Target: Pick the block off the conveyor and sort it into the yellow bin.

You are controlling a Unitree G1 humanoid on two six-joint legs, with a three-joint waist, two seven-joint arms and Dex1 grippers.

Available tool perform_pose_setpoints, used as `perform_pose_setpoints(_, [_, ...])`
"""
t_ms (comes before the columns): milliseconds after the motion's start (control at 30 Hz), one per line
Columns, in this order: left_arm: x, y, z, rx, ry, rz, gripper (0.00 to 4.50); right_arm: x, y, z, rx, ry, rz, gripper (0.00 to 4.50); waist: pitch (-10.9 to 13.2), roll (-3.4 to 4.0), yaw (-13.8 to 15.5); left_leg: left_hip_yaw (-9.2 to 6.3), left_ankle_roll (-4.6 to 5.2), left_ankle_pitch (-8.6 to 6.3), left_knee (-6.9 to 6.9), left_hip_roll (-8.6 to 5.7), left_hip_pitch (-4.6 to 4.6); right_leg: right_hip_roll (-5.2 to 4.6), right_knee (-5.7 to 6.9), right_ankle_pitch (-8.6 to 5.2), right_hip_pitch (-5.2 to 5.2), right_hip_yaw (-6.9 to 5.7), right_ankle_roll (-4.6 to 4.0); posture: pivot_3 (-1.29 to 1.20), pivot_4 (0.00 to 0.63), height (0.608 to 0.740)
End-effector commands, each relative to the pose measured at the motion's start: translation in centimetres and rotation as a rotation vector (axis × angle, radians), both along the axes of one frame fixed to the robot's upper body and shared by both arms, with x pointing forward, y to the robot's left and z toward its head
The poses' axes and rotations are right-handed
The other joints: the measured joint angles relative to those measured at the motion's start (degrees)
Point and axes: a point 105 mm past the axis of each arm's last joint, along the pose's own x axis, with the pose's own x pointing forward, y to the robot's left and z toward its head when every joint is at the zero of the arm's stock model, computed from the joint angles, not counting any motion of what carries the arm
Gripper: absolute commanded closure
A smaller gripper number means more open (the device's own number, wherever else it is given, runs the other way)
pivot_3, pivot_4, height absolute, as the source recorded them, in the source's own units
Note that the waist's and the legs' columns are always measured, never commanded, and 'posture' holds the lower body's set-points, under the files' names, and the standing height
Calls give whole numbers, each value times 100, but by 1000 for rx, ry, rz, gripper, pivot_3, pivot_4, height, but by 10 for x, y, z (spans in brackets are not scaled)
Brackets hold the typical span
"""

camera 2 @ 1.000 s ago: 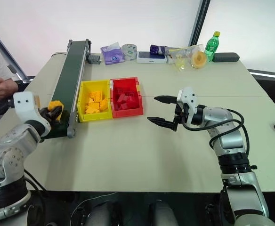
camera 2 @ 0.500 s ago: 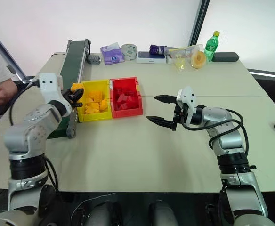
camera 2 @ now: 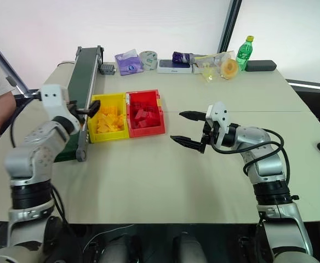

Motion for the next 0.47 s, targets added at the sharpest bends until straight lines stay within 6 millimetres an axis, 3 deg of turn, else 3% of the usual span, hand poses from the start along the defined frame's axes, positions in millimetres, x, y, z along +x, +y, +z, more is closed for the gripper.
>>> perform_pose_setpoints(33, [-32, 12, 41, 26, -135, -136, 57, -2, -3, 14, 14, -56, 5, 0, 1, 1, -20, 1, 0, 0, 0, 1, 0, 0, 0, 0, -1, 0, 0, 0, 150, 740])
perform_pose_setpoints(233, [-76, 60, 32, 116, -85, -187, 57, 1, -3, 14, 1, -54, 21, 0, 2, 6, -21, 4, -1, 0, -8, 4, 3, -4, 0, -1, -4, 1, -2, 0, 150, 740])
perform_pose_setpoints(467, [-109, 89, 4, 147, -28, -203, 57, 6, -2, 16, -1, -55, 32, 0, 2, 5, 10, 1, 2, -2, -4, 3, 1, -14, -1, -2, -2, -3, -3, 0, 150, 740])
